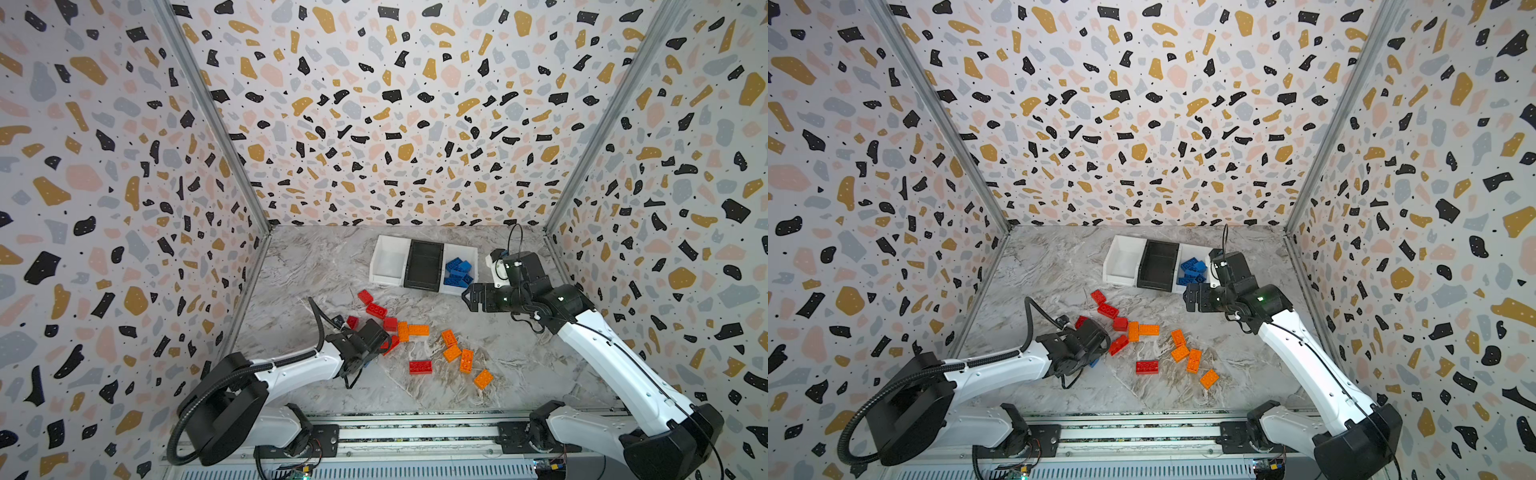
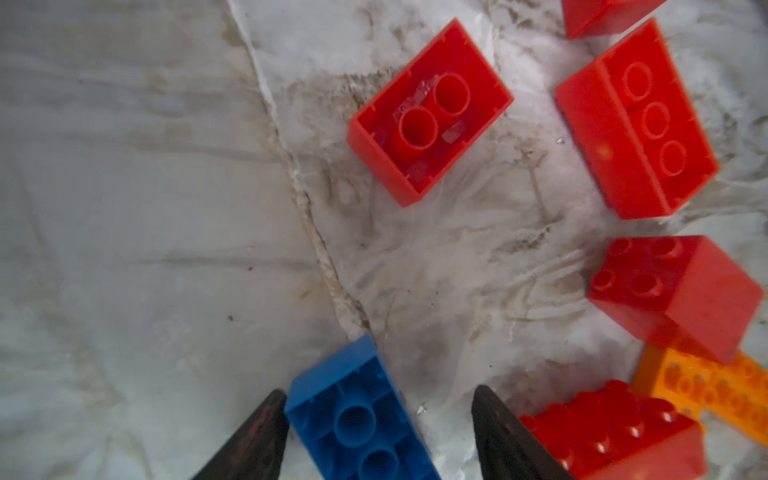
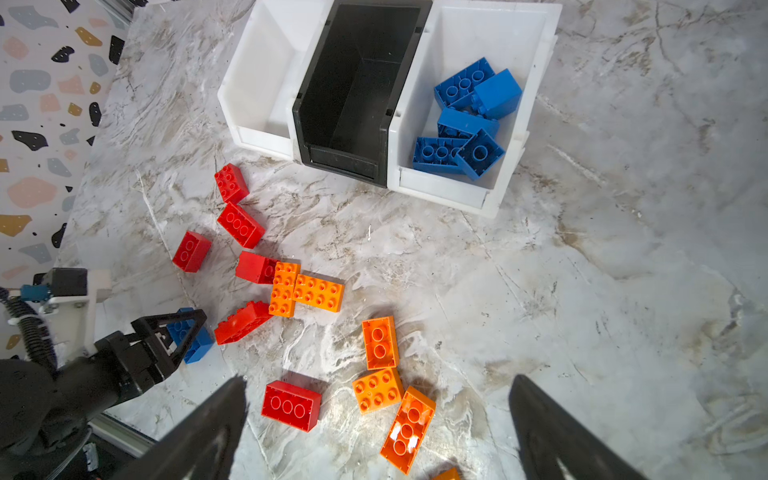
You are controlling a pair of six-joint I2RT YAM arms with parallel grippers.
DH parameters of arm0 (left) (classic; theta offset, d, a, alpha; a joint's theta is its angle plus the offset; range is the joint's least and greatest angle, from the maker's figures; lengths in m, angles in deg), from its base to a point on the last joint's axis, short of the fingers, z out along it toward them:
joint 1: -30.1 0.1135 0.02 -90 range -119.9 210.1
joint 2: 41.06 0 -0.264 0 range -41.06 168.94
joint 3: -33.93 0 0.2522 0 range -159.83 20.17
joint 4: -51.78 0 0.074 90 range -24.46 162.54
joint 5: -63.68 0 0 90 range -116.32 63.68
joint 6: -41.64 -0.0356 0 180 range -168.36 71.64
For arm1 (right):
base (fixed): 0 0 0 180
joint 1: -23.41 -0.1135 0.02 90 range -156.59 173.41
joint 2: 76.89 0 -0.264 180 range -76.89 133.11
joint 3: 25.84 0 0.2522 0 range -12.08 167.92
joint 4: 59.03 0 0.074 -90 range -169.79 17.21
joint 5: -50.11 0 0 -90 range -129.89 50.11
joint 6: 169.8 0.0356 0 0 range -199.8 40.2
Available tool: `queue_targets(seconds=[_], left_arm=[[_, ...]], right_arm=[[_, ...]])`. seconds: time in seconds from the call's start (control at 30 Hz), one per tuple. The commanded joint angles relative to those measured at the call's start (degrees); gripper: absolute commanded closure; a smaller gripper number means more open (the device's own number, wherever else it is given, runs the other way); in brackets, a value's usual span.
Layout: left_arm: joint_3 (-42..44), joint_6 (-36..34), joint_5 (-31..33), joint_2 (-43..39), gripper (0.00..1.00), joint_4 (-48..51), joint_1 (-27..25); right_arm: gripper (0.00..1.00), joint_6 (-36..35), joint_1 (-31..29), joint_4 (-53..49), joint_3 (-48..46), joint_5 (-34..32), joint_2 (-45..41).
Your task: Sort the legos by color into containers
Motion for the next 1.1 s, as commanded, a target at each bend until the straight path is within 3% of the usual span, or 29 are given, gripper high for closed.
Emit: queue_targets(seconds=[0.0,0.27,0.43,0.73,1.07], left_arm=[[0.6,-1.62,-2.03,2.35,0.36,-1.15,0.06],[-1.68,-3.7,-1.68,3.47,0.68,1.64,0.01],[-11.1,-9.76,1.62,5.71,0.77,9.13,0.03],[-44.85,-23.1,3.99,20.9,0.79,19.04,-0.02],[-80.04,-39.0,-11.12,44.36,0.79,10.79,-0.08]], right_arm=[[0.01,0.66,-0.21,1.15,0.27,-0.03,-0.98],[0.01,0.64,-0.29,1.16,0.13,-0.01,-1.46],[0.01,0.67,-0.13,1.19,0.07,-0.44,-1.53],[0.01,1.48,4.0,1.11,-1.33,-1.06,-4.05],[0.01,2.17,12.26,-0.71,-2.36,0.38,-7.66]])
